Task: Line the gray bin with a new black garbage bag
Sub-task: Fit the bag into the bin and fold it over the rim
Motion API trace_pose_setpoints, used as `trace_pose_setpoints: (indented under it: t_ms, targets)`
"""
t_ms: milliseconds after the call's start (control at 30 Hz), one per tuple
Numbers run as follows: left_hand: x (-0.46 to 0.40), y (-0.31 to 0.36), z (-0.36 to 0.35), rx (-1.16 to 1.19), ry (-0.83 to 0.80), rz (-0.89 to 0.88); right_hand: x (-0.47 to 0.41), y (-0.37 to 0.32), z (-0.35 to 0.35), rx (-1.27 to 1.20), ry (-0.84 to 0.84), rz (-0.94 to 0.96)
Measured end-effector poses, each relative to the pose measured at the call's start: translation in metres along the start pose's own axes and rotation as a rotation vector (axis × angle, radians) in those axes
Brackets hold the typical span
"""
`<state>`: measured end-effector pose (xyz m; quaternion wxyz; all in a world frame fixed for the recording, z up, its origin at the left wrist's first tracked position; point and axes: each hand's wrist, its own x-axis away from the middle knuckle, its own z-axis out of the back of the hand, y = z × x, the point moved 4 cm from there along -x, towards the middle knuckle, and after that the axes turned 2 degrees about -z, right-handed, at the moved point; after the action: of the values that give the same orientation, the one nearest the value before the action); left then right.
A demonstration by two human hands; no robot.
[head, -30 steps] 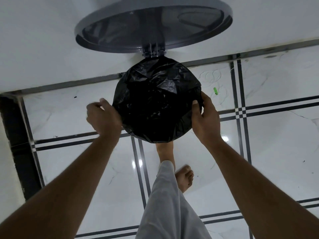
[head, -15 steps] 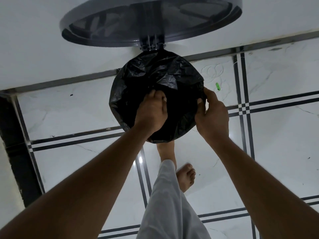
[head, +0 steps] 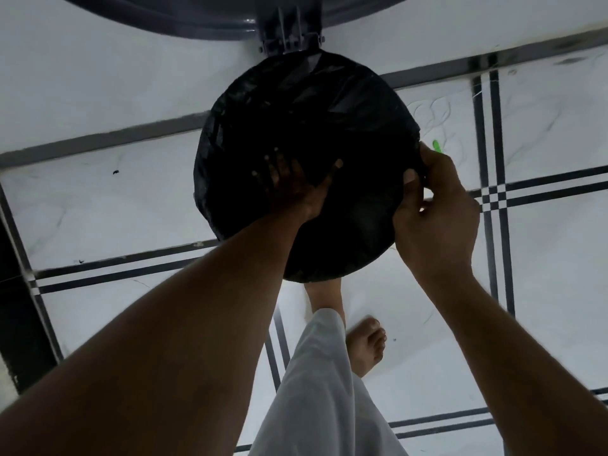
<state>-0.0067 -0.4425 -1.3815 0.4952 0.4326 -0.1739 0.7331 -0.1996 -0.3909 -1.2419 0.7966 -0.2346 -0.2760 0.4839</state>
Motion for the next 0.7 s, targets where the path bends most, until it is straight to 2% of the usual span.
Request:
trace_pose_setpoints:
  t_ms: [100,233,367,533,600,700]
  targets:
    - [-0.005,0.0,-0.007,0.084,-0.012,-0.006,-0.001,0.002,-0.001,0.01,0.007,0.006]
    - [0.0,0.008,-0.007,0.399,-0.081,-0.061,0.001,0.005,-0.003,-0.004,0.009,0.037]
    - [0.002,0.008,0.004,0.293,-0.009,-0.054,0.001,-0.003,0.0,0.007,-0.018,-0.002]
    - [0.038,0.012,0.029,0.206,0.164,-0.261,-0.002,-0.014,0.004,0.048,-0.046,-0.075]
    - [0.036,0.008,0.023,0.207,0.167,-0.272,-0.002,-0.015,0.004,0.042,-0.051,-0.08]
    - [0.026,0.007,0.01,0.202,0.07,-0.215,-0.002,-0.014,0.004,0.042,-0.042,-0.062]
